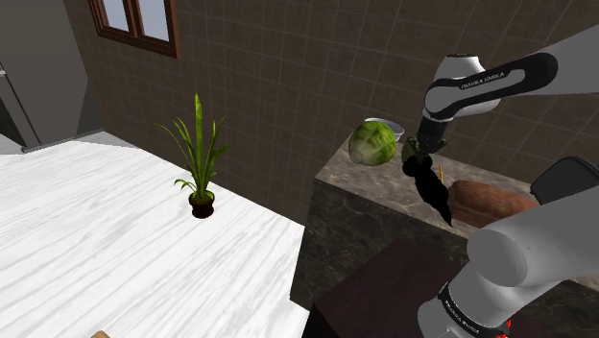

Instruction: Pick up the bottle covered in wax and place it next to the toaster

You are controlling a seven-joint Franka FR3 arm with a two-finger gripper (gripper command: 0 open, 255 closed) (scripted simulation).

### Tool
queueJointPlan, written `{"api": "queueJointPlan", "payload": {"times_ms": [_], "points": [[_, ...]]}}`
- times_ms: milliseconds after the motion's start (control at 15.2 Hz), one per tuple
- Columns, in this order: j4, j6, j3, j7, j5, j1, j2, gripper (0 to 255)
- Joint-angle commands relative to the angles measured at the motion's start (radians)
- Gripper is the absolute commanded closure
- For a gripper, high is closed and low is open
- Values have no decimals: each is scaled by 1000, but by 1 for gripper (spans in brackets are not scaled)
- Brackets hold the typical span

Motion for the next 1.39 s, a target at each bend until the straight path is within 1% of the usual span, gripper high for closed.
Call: {"api": "queueJointPlan", "payload": {"times_ms": [0,66,198,330,528,594,1056,1320], "points": [[0,0,0,0,0,0,0,255],[0,0,0,0,0,0,0,0],[29,35,-72,-74,59,-4,55,0],[63,64,-143,-158,134,-2,117,0],[124,91,-246,-303,281,7,227,0],[125,91,-245,-304,282,6,227,0],[87,199,-258,-343,334,18,308,0],[87,199,-257,-343,334,17,308,0]]}}
